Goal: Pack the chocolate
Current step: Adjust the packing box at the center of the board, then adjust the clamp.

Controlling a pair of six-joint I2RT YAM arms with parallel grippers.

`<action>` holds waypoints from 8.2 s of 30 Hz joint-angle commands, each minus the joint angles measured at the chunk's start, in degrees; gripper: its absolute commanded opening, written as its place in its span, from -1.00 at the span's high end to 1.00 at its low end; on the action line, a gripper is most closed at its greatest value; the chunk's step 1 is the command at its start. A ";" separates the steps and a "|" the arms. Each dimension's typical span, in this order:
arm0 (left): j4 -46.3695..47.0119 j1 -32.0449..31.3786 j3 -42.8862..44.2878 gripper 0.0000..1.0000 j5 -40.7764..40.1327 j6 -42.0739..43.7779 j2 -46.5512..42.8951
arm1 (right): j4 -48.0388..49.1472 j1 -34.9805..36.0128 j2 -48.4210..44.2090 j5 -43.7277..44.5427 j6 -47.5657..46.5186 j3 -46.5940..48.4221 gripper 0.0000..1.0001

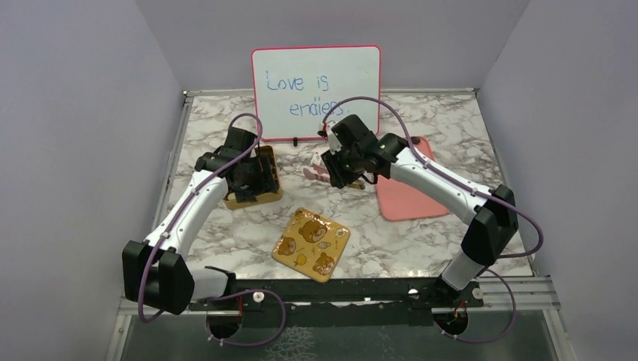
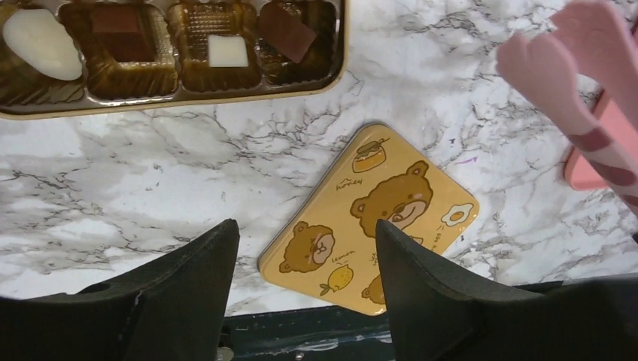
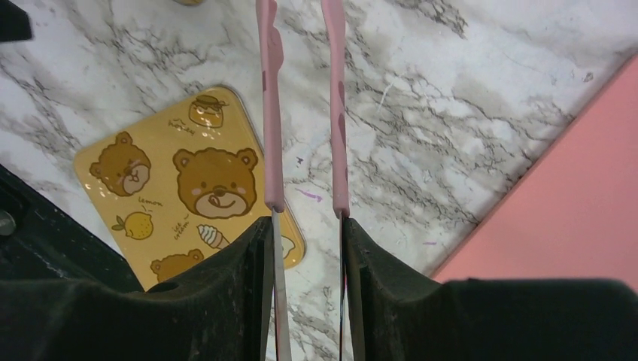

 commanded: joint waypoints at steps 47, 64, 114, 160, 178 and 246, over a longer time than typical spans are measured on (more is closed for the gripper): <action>5.59 9.95 -12.69 0.59 -21.17 -49.07 5.42 | -6.36 0.80 12.09 -8.71 -4.05 27.88 0.21; 9.88 7.17 -16.34 0.85 -26.43 -29.72 -2.42 | -26.72 7.05 23.72 -5.03 -6.16 41.97 0.19; 12.31 2.81 -14.78 0.81 -31.72 -25.79 -1.40 | -35.93 7.69 31.76 4.01 2.55 48.83 0.30; 13.27 1.17 -14.88 0.79 -32.37 -24.88 -1.34 | -35.93 7.69 33.76 -4.94 -0.21 48.44 0.25; 14.17 -0.05 -14.20 0.78 -32.91 -24.36 -0.70 | -36.02 7.65 35.36 -7.16 -0.56 47.78 0.24; 35.54 -8.94 -16.03 -0.15 38.10 83.00 -22.07 | -25.35 -0.61 16.02 -36.44 2.39 36.44 0.26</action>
